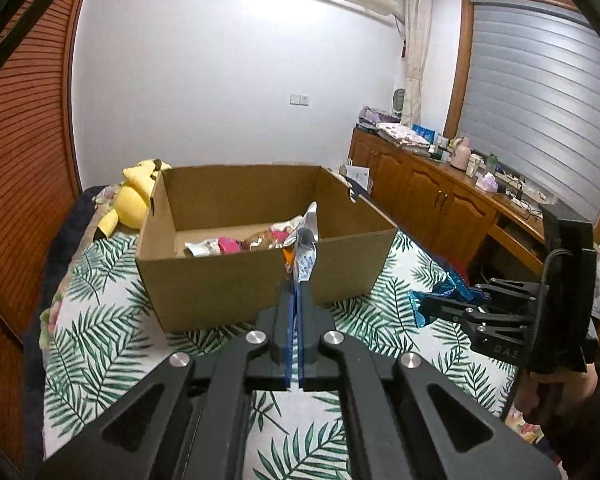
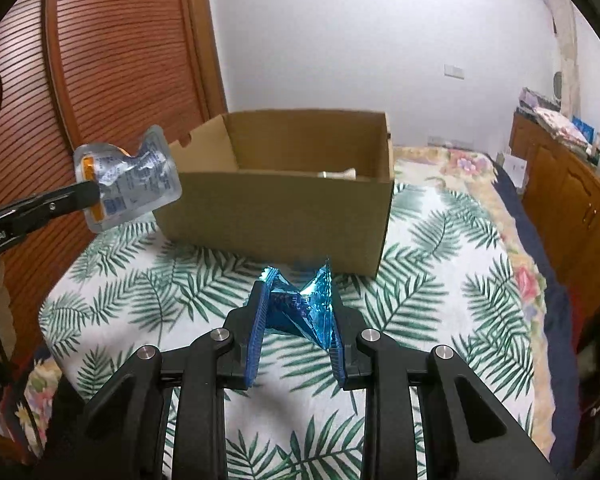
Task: Organize snacks
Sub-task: 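Lift both held snacks and carry them over the cardboard box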
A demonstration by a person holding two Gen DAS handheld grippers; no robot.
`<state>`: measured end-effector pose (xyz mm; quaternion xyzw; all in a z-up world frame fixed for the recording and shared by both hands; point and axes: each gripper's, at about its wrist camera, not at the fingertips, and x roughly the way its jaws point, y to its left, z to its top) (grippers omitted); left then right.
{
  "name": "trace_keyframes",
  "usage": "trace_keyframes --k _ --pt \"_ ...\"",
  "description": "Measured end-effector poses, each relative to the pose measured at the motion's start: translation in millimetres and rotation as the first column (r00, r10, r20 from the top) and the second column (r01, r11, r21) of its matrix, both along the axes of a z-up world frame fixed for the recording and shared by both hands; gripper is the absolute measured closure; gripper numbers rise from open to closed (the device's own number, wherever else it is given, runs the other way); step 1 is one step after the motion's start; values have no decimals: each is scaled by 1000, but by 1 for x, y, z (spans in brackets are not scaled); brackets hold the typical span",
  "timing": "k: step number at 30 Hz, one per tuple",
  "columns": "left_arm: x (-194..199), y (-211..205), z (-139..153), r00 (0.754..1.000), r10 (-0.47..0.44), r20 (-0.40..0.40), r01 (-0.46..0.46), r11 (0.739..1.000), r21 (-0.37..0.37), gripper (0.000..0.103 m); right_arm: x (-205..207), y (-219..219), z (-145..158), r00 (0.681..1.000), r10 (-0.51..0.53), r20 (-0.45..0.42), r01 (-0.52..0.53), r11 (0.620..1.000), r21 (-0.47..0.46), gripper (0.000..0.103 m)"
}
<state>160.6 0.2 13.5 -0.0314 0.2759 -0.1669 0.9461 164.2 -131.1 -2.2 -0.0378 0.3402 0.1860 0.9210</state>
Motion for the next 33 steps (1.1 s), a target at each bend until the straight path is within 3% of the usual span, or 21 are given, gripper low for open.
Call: trace_keyframes --k 20,33 --pt "63 -10 40 997 -13 72 12 1000 16 103 37 11 64 993 46 108 -49 998 32 77" --pt "140 1 -7 1000 14 -17 -13 1000 25 103 90 42 62 990 91 105 -89 996 -25 77"
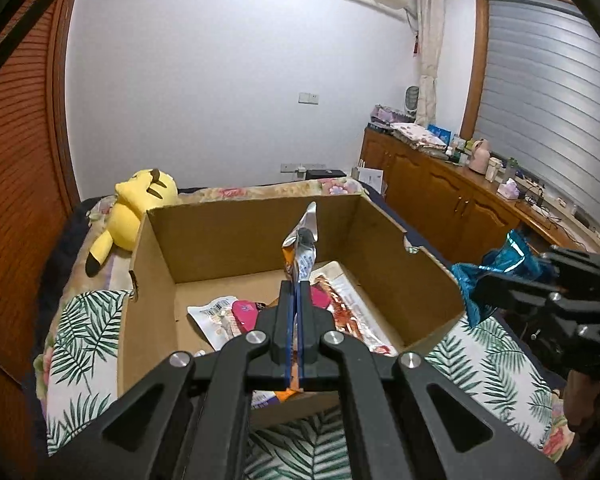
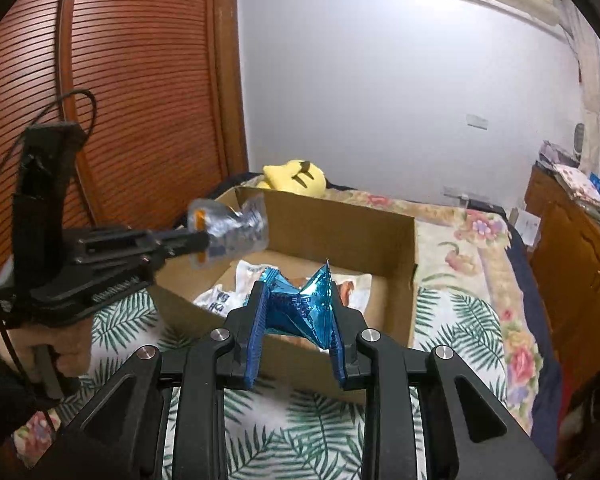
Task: Organize snacks
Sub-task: 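Lift both held snacks and carry them over the cardboard box, then open both tools to drop the pouch and wrapper into the box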
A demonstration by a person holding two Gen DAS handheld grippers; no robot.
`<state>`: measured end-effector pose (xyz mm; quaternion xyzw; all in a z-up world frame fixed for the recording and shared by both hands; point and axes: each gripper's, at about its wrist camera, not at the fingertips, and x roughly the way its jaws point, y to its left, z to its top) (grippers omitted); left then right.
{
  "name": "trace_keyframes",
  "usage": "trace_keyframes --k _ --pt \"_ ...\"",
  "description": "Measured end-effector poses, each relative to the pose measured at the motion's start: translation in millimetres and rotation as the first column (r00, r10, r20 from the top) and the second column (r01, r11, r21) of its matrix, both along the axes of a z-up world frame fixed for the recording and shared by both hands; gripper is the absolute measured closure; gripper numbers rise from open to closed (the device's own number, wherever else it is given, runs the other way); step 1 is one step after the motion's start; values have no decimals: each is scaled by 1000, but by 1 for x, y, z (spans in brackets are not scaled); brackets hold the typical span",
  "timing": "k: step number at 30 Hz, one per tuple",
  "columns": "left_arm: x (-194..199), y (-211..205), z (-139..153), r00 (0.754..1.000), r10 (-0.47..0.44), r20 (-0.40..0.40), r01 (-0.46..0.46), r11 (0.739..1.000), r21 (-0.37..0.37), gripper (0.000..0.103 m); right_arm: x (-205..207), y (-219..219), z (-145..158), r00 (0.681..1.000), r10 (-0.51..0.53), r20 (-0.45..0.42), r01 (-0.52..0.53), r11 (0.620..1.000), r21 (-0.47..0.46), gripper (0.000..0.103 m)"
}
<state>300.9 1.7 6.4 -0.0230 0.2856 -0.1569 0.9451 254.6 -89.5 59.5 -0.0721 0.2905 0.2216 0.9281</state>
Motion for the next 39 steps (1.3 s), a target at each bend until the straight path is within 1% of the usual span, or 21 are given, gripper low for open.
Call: trace_keyframes --k 8,14,22,27,35,39 --pt "31 7 -22 999 9 -42 -9 1000 15 103 39 15 -17 1000 12 -28 -13 1000 -3 77" --pt "43 7 -36 997 20 -80 -20 1000 -3 103 58 25 -32 998 13 -56 -14 1000 -28 77" --pt "45 -2 -41 996 15 -91 -13 1000 23 103 80 24 -48 994 1 -113 0 1000 2 77" --pt "48 4 -43 993 15 -115 -12 1000 25 103 91 26 -56 989 -2 -150 1 1000 -11 77" --pt "41 8 -45 992 31 -123 -27 999 29 103 96 26 -73 979 -11 -204 5 1000 -28 76" --pt "40 9 -46 992 40 -123 -36 999 30 102 97 25 -76 977 -16 -212 8 999 -37 75"
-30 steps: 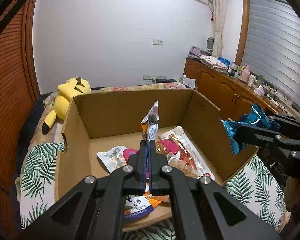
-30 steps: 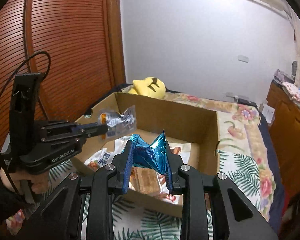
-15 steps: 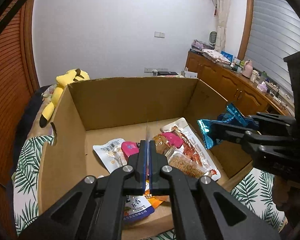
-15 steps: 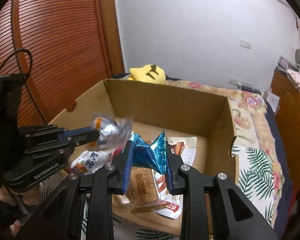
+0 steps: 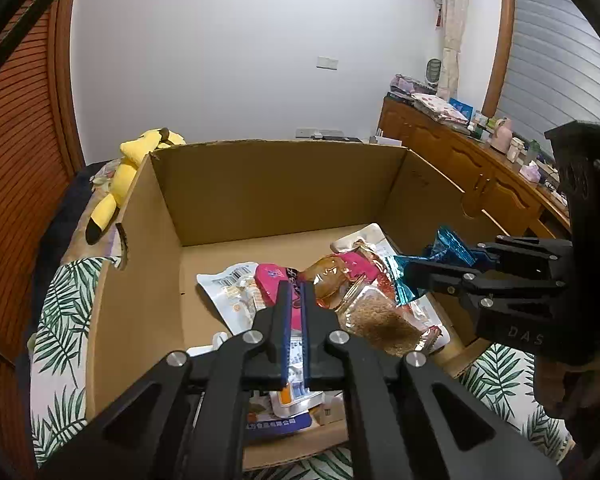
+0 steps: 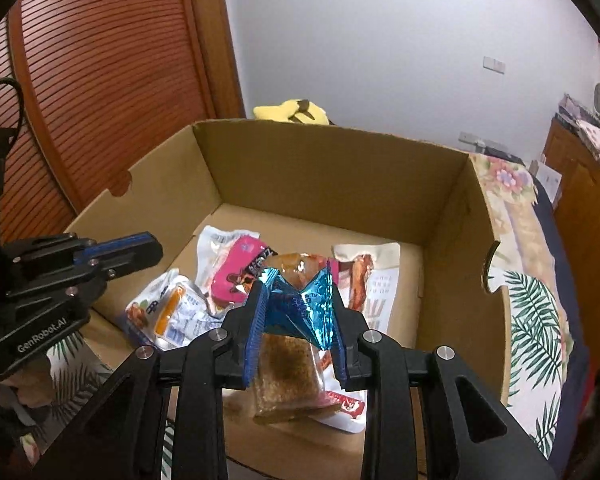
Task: Organize snacks
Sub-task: 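Open both tools to drop the pouch and wrapper into the box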
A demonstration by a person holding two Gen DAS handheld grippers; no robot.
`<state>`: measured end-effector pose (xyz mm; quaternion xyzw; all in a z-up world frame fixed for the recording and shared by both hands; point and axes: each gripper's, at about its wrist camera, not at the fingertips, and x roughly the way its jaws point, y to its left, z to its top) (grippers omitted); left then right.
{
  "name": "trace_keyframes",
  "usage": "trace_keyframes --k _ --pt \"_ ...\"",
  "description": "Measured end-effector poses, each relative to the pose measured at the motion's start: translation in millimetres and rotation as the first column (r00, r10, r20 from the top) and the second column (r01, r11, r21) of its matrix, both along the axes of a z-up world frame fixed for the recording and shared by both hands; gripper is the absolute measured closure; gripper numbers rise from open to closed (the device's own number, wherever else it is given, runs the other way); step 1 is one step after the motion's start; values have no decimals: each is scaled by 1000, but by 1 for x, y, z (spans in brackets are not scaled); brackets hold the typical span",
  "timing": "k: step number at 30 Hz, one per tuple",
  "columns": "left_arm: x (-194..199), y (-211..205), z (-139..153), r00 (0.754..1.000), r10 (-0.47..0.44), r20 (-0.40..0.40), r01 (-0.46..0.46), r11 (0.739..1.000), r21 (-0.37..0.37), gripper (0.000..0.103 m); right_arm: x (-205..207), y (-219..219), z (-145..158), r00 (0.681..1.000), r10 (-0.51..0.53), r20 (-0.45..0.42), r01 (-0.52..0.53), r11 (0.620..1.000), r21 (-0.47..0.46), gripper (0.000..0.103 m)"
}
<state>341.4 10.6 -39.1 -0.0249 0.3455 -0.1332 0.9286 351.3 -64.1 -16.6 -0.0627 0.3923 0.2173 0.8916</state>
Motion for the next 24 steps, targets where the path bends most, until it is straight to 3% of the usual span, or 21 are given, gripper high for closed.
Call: trace_keyframes --k 6,7,10,12,21,24 --pt "1 1 -2 1000 12 0 -12 1000 8 99 0 0 -2 1000 1 0 -1 1000 -4 75" --pt "1 1 -2 1000 15 1 -15 1000 11 94 0 0 -2 1000 -1 1 1 1000 -3 75" --pt "-1 3 -2 999 37 7 -37 999 16 60 -2 0 -2 1000 -12 10 12 1000 -2 72" --pt "-2 4 0 999 45 16 -46 999 8 60 -4 -2 0 1000 -19 19 19 1000 0 64" --pt "-16 9 15 997 66 42 -68 997 31 57 -28 -12 18 996 -53 75 52 998 18 62" --pt "-22 9 20 996 67 58 -69 997 32 39 -38 -16 28 993 -66 98 63 997 35 57"
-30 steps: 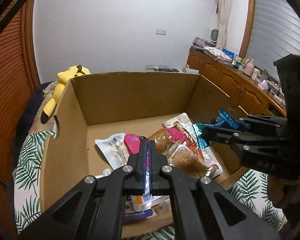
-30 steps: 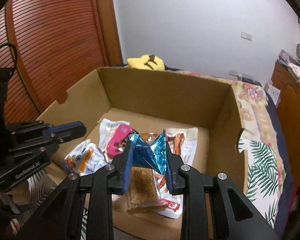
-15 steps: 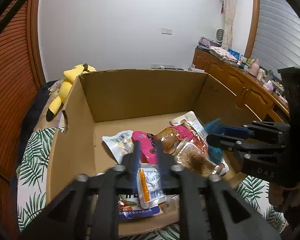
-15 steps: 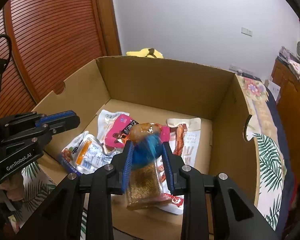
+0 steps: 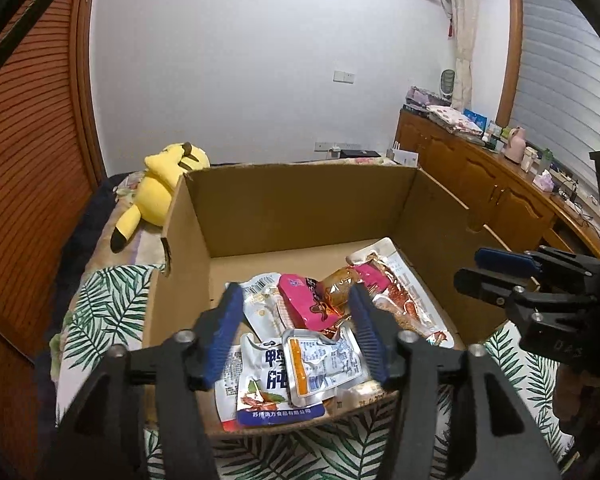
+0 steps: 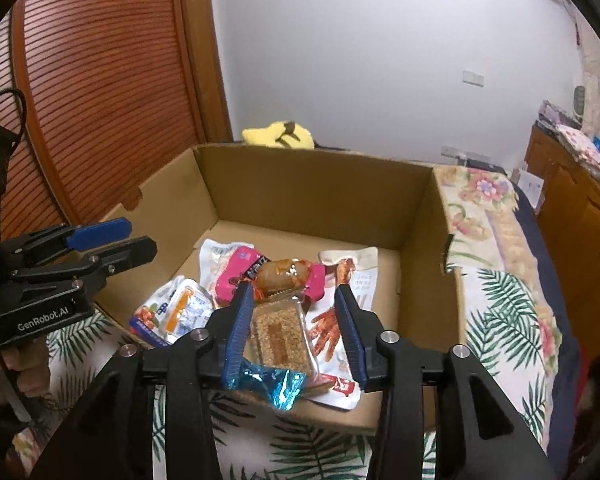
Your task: Organize snacks
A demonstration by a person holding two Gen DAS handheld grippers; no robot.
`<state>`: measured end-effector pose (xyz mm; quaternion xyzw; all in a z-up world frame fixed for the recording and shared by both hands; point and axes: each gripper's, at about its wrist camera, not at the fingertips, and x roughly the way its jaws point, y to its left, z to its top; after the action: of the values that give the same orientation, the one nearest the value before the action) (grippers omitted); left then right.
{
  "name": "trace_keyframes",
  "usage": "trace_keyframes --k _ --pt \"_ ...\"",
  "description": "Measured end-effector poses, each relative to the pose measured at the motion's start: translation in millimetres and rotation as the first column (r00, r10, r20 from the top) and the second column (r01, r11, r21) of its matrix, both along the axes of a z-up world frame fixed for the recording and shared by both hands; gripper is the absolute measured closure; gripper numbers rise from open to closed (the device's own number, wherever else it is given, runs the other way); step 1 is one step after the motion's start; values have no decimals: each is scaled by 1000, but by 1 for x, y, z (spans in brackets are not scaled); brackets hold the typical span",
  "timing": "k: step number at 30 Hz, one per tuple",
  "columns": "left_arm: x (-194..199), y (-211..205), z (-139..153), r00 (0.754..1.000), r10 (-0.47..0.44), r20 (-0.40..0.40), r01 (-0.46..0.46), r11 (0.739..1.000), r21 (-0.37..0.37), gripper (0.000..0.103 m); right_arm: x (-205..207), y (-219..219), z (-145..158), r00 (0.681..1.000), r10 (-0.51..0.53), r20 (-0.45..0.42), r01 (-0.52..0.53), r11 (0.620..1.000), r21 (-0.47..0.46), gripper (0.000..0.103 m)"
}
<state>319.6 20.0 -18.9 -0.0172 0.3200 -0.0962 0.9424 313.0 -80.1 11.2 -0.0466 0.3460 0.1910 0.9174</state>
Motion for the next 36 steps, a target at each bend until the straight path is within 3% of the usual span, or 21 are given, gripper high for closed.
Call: trace_keyframes --k 2,5,7,10,22,27,32,36 --pt "-6 0 5 1000 10 28 -10 1000 3 12 -6 -2 5 1000 -6 15 5 1000 7 53" --pt "-15 0 12 998 20 62 -21 1000 8 6 -18 -5 14 999 -16 46 15 1000 14 38" --pt "-21 -1 17 998 23 67 -25 1000 19 5 -27 -7 19 998 -20 63 19 1000 22 17" --pt "-36 -4 25 995 36 97 -40 998 38 2 -45 -12 29 994 -34 101 30 999 38 1" --pt "-139 -8 60 975 77 206 -87 995 39 0 -141 -22 64 970 -87 228 80 996 40 0" --pt "-176 -9 66 970 88 229 -95 995 19 0 -176 -26 73 960 -95 262 84 995 54 0" --pt "-209 -16 69 965 72 254 -87 995 48 0 -211 -32 81 948 -114 299 98 993 68 0" --pt "-236 -17 72 960 70 271 -77 997 17 0 -233 -37 85 943 -132 304 111 990 83 0"
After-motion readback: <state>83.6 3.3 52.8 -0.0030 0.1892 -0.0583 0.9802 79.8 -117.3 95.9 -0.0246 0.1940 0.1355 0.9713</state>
